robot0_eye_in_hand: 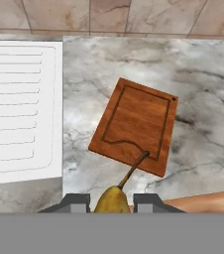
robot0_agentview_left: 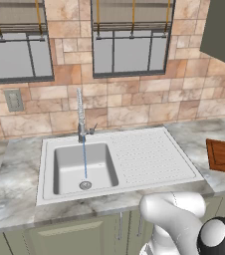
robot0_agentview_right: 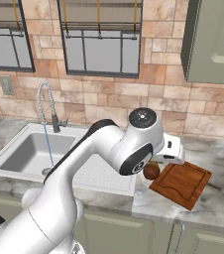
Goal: Pick the pear from the sink and place it on the cutting board to airdry. Then turn off the sink faucet.
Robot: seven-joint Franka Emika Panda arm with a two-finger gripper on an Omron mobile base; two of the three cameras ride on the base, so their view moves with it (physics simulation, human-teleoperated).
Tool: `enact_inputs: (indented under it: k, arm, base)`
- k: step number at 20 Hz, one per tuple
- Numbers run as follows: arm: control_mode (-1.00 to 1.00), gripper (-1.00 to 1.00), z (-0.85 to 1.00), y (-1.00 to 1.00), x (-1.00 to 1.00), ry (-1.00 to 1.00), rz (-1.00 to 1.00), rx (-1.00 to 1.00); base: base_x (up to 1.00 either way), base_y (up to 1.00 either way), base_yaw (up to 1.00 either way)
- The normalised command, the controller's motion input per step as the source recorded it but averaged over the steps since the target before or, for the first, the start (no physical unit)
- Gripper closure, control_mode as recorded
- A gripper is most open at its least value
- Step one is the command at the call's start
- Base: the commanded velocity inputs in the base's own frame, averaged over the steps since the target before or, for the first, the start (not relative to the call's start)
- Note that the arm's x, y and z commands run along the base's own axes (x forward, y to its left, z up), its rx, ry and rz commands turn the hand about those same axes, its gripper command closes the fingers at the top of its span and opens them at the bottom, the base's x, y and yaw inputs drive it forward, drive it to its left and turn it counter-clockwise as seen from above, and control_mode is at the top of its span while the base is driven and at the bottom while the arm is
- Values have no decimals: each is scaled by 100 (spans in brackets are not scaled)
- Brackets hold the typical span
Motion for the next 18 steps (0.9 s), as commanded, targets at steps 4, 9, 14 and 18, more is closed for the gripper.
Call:
enact_inputs:
  k: [4, 9, 14, 18]
  arm:
    - [-100, 100, -18, -17, 5, 0, 0, 0]
    - [-100, 100, -18, -11, 12, 0, 0, 0]
    - [-100, 100, -16, -6, 23, 0, 0, 0]
    - [-100, 100, -17, -6, 24, 0, 0, 0]
  base:
    - [0, 0, 0]
    - [0, 0, 0]
    - [0, 0, 0]
    - [0, 0, 0]
